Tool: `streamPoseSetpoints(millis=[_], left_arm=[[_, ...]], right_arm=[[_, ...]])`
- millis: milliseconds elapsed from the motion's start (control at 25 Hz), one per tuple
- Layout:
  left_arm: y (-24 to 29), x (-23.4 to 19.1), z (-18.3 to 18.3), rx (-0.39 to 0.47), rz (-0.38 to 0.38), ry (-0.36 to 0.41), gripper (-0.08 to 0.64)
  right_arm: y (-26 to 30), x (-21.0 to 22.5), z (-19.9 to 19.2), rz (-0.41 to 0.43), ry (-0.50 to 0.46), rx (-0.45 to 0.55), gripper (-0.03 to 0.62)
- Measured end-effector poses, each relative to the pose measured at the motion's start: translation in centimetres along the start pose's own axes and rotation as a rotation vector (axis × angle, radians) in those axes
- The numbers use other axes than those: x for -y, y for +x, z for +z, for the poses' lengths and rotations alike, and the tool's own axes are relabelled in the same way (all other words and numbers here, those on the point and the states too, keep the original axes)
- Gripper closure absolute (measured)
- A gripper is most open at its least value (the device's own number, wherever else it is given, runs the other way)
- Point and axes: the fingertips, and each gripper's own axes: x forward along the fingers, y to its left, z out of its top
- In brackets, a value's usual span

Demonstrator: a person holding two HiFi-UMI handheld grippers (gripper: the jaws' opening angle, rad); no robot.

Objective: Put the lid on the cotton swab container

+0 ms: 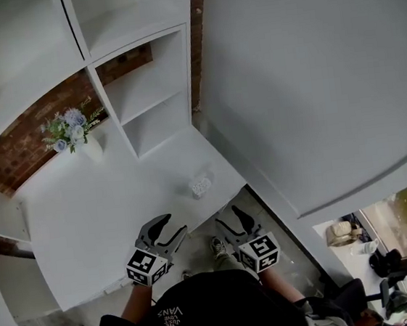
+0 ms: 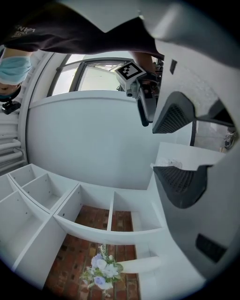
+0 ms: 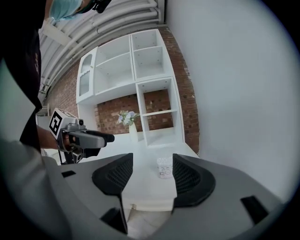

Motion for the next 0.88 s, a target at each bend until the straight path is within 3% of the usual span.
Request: streamPoseSetpoints(millis=[520, 880], left_arm=[[6.3, -2.6, 0.8, -0.086, -0.001, 0.125, 0.353], [9.6, -4.1, -0.2, -0.148, -0.018, 0.200, 0.353]], right_arm=[[6.5, 4.0, -1.6, 0.120, -0.059, -0.083, 0.351], [9.0, 5.9, -3.7, 0.156, -0.060, -0.141, 0.351]])
